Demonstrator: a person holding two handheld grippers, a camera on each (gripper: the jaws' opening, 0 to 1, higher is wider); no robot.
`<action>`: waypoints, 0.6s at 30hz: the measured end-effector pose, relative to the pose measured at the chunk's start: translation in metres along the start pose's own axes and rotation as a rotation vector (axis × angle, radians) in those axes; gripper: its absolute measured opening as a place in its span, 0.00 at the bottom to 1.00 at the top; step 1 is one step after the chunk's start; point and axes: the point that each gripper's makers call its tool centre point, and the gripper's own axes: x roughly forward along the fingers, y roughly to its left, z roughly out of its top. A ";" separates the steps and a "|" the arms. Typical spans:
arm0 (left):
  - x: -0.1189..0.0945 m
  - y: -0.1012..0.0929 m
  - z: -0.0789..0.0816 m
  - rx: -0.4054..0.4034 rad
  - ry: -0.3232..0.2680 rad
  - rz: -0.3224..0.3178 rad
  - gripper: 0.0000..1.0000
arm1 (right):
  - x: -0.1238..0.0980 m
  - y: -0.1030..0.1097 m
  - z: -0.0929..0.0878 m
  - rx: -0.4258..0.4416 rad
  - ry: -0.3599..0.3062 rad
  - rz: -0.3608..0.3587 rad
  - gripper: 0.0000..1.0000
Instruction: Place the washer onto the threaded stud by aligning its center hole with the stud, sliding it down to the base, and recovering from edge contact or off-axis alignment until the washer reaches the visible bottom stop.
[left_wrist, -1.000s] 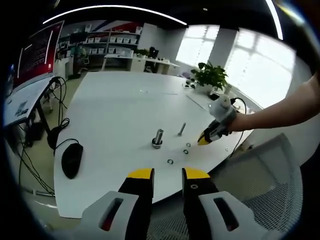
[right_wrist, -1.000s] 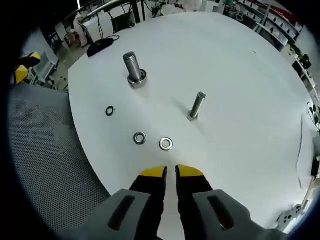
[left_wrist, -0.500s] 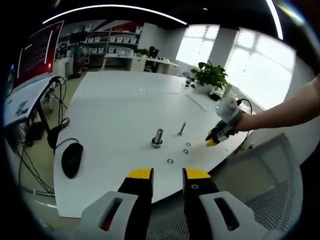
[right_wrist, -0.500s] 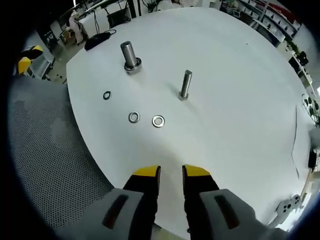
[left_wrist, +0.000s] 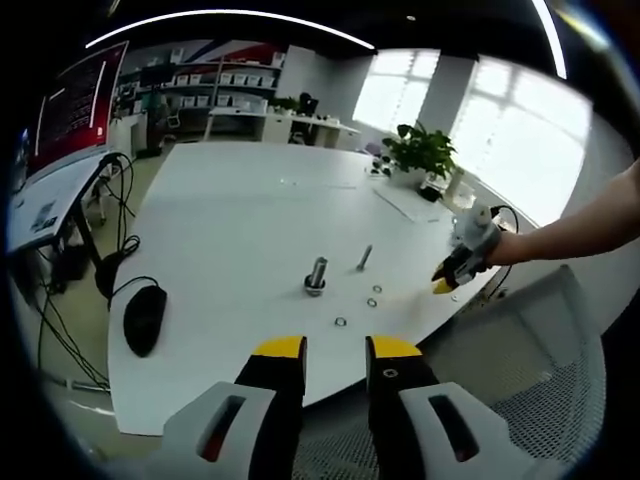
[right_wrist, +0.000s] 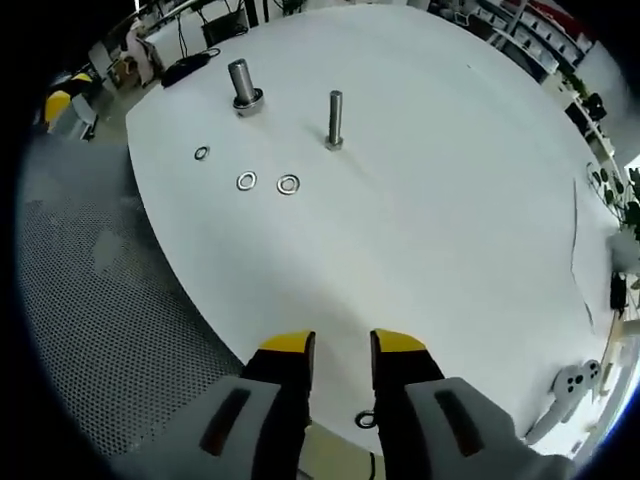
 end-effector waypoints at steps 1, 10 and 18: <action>0.000 0.000 0.000 0.000 -0.002 0.001 0.21 | -0.001 -0.001 -0.003 0.002 0.004 -0.002 0.25; 0.001 -0.003 -0.002 0.011 0.020 -0.015 0.21 | -0.007 -0.014 -0.029 0.088 0.019 -0.010 0.26; 0.001 -0.001 -0.002 0.005 0.014 -0.007 0.21 | -0.009 -0.015 -0.055 -0.064 0.085 -0.021 0.26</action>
